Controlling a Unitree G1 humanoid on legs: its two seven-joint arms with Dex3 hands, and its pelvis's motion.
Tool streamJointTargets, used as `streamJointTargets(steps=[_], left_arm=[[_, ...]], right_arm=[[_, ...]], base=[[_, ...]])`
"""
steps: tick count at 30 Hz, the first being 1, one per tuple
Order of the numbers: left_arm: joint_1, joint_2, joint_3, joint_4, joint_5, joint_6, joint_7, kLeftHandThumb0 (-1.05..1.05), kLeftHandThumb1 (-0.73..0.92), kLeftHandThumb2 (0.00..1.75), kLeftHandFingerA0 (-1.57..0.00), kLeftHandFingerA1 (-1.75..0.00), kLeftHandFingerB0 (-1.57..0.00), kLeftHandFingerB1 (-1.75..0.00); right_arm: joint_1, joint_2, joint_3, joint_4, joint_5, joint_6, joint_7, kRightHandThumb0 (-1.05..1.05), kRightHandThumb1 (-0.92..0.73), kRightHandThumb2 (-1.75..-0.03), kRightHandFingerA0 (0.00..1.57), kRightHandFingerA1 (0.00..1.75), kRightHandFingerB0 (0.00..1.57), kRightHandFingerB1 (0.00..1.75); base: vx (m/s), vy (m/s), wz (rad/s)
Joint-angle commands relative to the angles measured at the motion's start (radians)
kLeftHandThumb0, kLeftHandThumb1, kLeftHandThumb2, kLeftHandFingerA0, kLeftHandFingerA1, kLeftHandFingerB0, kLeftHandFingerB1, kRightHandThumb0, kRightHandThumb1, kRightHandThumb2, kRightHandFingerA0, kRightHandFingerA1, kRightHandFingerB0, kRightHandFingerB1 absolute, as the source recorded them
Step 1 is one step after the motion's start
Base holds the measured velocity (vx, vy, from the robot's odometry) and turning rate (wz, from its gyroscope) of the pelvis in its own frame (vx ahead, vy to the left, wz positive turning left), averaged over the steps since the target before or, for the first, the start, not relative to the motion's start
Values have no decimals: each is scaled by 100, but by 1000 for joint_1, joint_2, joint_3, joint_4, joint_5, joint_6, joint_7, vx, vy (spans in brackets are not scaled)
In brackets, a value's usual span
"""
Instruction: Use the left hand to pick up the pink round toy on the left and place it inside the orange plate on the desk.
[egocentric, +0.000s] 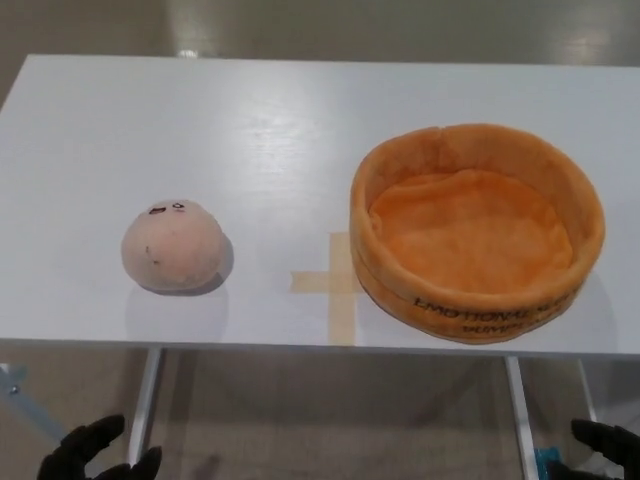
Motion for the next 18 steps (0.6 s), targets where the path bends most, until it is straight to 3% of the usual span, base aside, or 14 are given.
streamJointTargets(steps=[1,10,11,18], left_arm=[[7,6,8,28,-20,-48,1,-4,37,86,-24,-54,-23,-51],[7,20,-56,38,27,-83,2,-8,38,87,-19,-52,-20,-50],[14,32,-95,34,55,-87,-22,-15,56,59,-23,-37,-25,-30],[94,143,-258,-66,111,-147,-255,-32,49,62,-27,-40,-23,-33]], right_arm=[[4,-1,-4,27,12,-61,-34,-30,-45,-63,53,50,46,45],[-11,0,-7,42,17,-50,-36,-29,-46,-63,53,49,46,44],[-10,0,-4,43,14,-53,-36,-30,-46,-64,52,49,46,45],[-14,-4,1,45,13,-54,-36,-27,-47,-62,51,48,45,44]], base=[[0,0,0],[0,0,0],[0,0,0],[0,0,0]])
